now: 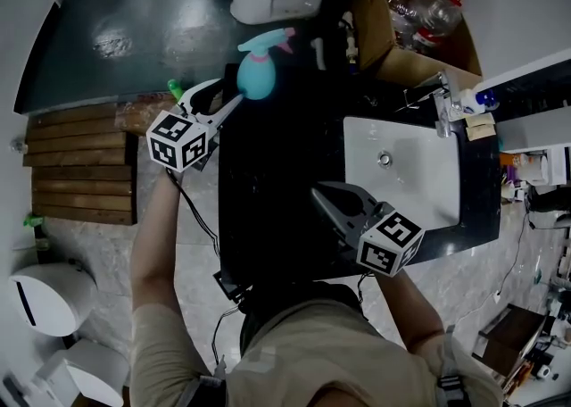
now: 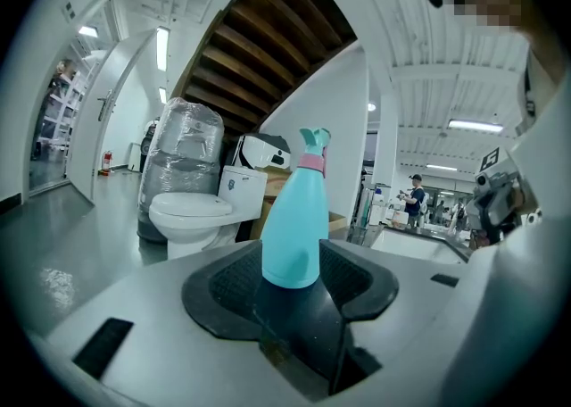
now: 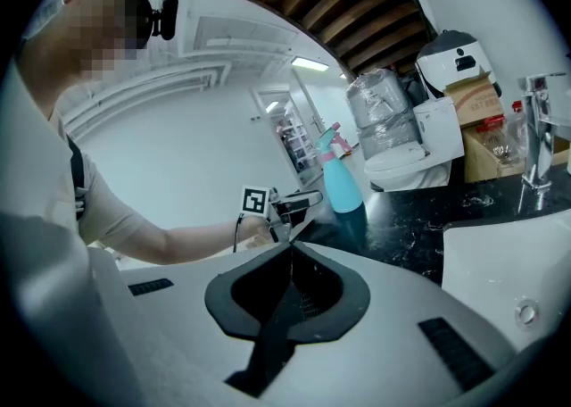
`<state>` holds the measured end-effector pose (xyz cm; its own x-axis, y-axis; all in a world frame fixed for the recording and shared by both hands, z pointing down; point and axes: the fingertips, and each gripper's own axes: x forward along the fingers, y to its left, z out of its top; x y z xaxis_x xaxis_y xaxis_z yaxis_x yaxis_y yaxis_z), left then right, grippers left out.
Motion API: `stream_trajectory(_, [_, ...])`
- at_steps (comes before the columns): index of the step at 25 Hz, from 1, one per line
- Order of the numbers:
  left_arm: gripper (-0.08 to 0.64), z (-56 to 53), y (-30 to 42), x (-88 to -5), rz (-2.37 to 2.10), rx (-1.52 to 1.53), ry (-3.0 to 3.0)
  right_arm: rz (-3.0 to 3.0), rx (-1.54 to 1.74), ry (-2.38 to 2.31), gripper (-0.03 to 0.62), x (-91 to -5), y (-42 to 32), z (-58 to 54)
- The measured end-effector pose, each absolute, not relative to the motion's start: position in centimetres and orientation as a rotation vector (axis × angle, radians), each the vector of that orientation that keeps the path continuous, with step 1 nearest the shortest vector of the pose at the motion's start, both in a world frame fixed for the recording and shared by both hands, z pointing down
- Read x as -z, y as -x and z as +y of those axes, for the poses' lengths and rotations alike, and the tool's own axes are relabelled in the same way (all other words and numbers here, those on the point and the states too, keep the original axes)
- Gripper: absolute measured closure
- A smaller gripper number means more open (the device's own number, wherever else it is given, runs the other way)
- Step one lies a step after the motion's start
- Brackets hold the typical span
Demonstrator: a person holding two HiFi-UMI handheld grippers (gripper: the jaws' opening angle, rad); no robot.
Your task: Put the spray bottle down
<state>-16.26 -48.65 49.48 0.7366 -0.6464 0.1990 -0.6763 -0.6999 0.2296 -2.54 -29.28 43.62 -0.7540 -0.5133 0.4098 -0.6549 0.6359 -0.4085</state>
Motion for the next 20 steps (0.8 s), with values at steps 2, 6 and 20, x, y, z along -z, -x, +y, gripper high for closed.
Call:
stream_trajectory(2, [0.357,-48.2,16.7,-49.1,-1.049,-0.147,-2.651,-2.613,-0.797,-0.945,0.571,-43.4,2.5,-29.1])
stream_trajectory(6, [0.359,-47.1,17.4,-48.2,-1.049,-0.122,-2.639,-2.645,-0.792,-0.951,0.571,-42.6,2.3,-28.8])
stream_trajectory(20, [0.549,-42.0,16.2,-45.4,-1.109,-0.114,-2.633,-2.701,-0.839,-0.936,0.571,-40.8,0.5,-26.3])
